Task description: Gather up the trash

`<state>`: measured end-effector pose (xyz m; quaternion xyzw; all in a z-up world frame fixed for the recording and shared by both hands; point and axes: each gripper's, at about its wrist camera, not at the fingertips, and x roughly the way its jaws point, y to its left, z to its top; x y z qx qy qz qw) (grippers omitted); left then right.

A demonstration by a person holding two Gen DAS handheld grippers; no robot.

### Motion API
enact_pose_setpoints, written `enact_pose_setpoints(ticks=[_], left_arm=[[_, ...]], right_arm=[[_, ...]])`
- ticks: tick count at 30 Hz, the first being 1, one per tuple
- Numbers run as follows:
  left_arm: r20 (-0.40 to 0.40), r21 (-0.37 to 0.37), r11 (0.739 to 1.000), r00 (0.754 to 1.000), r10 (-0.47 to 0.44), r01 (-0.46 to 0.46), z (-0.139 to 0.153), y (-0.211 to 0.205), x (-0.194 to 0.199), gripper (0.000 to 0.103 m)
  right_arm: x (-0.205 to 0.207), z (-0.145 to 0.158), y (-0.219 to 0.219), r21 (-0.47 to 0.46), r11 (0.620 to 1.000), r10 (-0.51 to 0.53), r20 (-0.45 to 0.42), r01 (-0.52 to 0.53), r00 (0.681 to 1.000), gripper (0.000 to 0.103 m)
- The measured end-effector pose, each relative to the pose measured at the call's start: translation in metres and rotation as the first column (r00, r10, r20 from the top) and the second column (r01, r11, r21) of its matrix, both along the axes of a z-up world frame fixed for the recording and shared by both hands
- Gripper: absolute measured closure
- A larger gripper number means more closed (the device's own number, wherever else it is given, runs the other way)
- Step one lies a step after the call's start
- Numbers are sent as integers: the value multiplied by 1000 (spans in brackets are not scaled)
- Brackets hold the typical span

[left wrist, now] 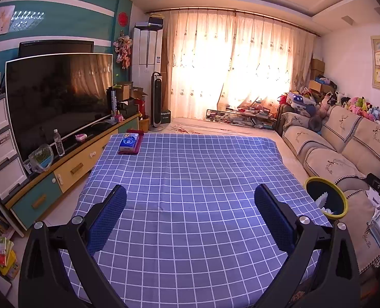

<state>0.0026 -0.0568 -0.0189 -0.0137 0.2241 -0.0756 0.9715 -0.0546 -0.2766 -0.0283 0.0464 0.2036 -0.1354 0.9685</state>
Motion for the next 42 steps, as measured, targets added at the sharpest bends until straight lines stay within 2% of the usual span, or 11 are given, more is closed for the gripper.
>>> enact_pose_setpoints(ticks=[42], left_arm=[[-11, -6, 1000, 1000, -9, 9, -5, -3, 6, 5]], right_arm=[[10, -13, 0, 14, 1000, 0, -14, 1, 1000, 7]])
